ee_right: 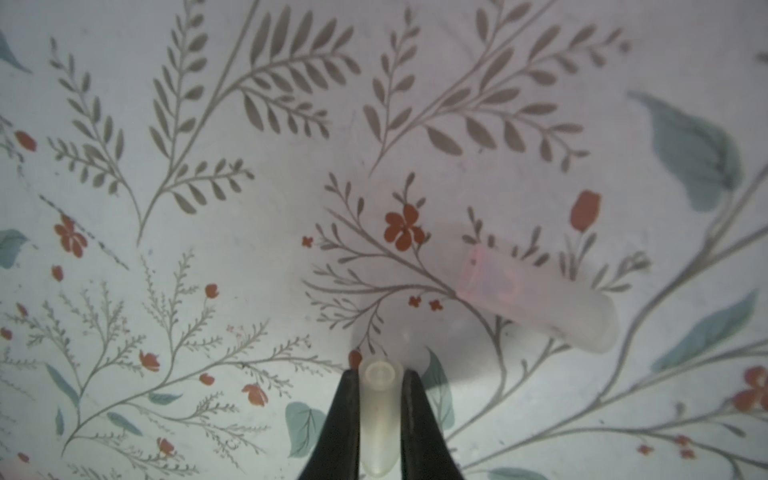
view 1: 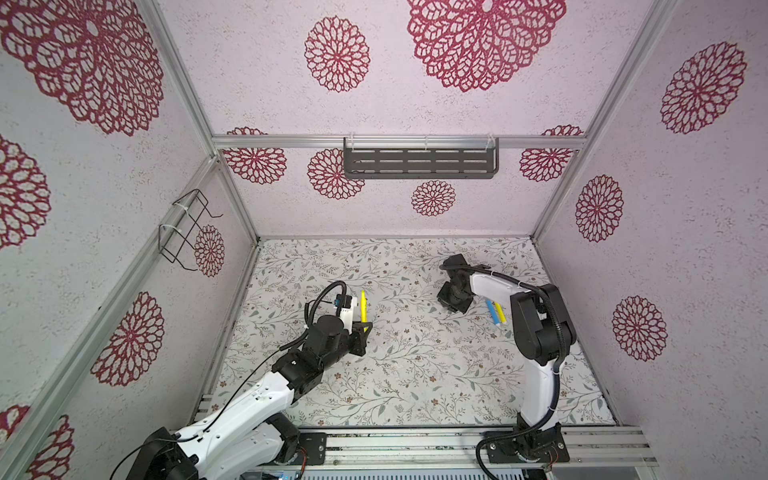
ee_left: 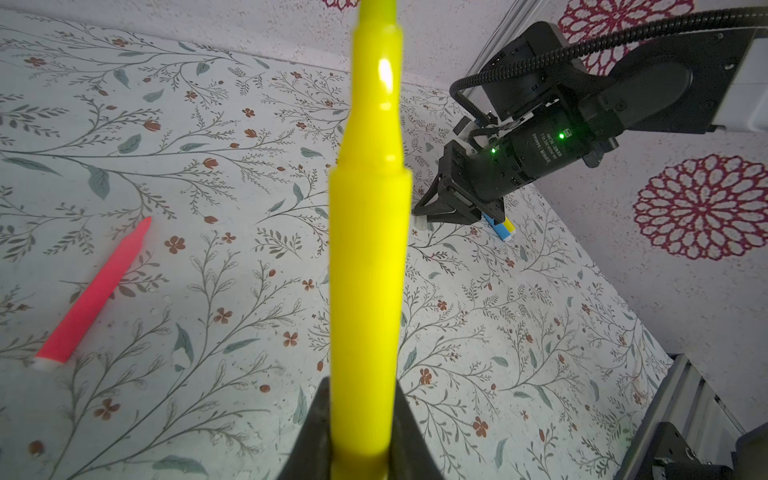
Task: Insert the pens into the pen caps
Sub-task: 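Lift the clear cap and carry it toward the upright yellow highlighter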
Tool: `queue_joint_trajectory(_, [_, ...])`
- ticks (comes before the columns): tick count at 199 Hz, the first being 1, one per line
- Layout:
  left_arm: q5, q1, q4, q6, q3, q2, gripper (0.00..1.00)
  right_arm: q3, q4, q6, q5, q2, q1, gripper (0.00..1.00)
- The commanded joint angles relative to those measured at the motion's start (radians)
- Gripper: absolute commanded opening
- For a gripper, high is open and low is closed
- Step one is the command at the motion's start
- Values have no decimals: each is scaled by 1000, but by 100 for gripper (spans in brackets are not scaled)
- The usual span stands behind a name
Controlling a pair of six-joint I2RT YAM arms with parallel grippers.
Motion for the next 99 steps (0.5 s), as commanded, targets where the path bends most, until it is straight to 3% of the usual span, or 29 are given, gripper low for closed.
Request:
queue_joint_trajectory(1, [5, 8, 20, 0, -6, -4, 0, -32, 74, -77, -64, -110, -3, 0])
queue_joint_trajectory(70, [92, 6, 111, -11, -5, 70, 0, -298, 540, -164, -321, -435, -4, 0])
queue_joint_trajectory(99, [107, -28, 126, 7, 20, 123, 0, -351, 637, -185, -376, -519, -3, 0])
